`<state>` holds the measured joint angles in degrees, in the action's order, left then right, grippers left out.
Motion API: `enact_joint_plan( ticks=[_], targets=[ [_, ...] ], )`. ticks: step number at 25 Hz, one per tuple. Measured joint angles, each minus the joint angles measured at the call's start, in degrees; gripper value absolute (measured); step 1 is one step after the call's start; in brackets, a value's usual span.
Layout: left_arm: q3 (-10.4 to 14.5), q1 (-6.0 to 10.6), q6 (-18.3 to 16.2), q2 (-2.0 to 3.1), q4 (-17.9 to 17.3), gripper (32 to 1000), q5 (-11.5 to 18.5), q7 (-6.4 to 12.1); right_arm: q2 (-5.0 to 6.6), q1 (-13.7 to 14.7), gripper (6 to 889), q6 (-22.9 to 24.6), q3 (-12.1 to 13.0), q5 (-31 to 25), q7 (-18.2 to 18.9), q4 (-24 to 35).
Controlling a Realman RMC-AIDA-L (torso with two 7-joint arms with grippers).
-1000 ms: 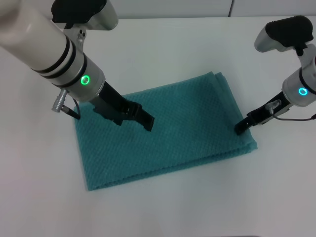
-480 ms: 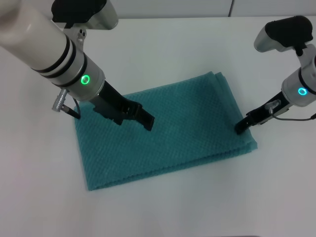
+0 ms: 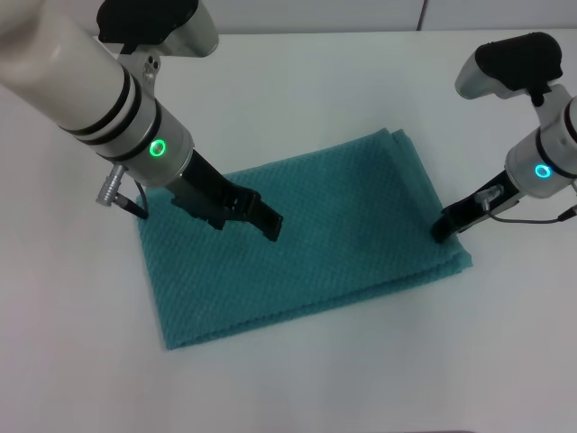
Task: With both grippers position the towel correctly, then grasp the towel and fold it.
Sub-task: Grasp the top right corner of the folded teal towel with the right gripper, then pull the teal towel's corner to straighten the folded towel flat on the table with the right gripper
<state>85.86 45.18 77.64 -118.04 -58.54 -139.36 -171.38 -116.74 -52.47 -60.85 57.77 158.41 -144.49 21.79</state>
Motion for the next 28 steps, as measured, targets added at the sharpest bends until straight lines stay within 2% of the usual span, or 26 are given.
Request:
enact_joint_plan(
  ticks=[7, 9, 15, 28],
  targets=[
    [0.0, -0.01, 0.0, 0.00, 0.0, 880, 0.1, 0.00, -0.44, 0.0, 358, 0.9, -0.1, -0.1, -0.1, 0.0],
    [0.0, -0.06, 0.0, 0.00, 0.0, 880, 0.1, -0.01, -0.47, 0.0, 128, 1.0, -0.1, -0.2, -0.1, 0.0],
    [0.0, -0.27, 0.0, 0.00, 0.0, 880, 0.1, 0.00, -0.55, 0.1, 28, 1.1, 0.0, -0.2, -0.1, 0.0],
    [0.0, -0.59, -0.1, 0.04, 0.0, 879, 0.0, 0.00, -0.73, 0.1, 25, -2.0, 0.0, -0.2, 1.8, 0.5]
  ],
)
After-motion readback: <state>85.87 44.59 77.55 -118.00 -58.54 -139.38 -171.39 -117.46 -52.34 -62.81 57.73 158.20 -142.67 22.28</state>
